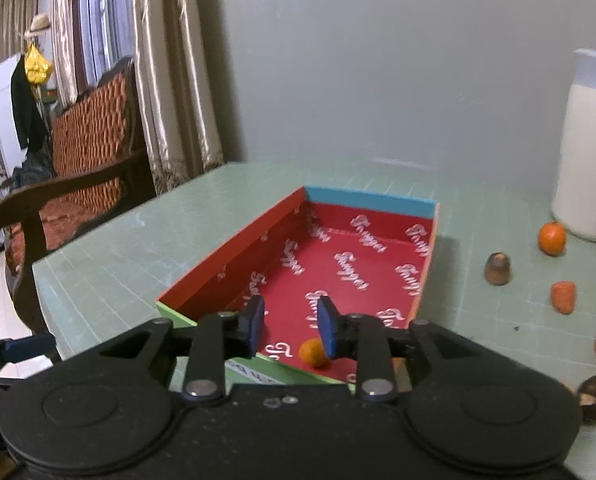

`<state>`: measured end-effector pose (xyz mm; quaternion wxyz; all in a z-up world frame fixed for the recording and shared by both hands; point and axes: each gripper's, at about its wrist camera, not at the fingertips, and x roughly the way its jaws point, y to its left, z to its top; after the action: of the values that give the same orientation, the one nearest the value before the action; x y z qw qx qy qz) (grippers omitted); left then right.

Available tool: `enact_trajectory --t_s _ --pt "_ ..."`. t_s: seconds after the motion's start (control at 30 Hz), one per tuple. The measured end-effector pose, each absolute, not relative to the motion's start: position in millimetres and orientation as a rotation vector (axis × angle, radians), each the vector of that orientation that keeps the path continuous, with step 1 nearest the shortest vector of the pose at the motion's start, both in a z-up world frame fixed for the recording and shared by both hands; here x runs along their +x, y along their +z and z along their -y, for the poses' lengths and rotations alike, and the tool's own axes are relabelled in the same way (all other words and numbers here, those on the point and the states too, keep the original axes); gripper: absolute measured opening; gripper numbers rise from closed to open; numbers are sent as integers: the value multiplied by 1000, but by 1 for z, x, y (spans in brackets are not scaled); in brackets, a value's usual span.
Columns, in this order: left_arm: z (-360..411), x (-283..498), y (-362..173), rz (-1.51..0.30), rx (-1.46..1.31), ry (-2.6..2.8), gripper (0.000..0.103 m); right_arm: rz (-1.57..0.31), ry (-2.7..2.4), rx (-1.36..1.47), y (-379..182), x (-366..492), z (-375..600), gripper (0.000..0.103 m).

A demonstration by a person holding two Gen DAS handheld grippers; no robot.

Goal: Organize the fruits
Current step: 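Carry the mandarin into the red box and open the right gripper, then move the left tool back and close it on the tan longan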

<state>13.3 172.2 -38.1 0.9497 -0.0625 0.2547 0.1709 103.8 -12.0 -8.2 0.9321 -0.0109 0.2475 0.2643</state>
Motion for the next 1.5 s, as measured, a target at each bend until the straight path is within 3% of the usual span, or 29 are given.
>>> enact_trajectory --t_s 0.3,0.77,1.0,1.13,1.5 --pt "-123 17 -34 -495 -31 218 91 -411 370 -8 -2 76 97 38" --pt "-19 28 -27 -484 124 -30 91 -360 -6 22 -30 47 212 80" --pt "28 37 -24 -490 183 -110 91 -333 -84 60 -32 29 250 83" --pt "48 48 -23 -496 187 -138 91 -330 -153 98 -33 22 270 92" --pt "80 86 -31 -552 207 -162 91 -314 -195 122 -37 5 296 94"
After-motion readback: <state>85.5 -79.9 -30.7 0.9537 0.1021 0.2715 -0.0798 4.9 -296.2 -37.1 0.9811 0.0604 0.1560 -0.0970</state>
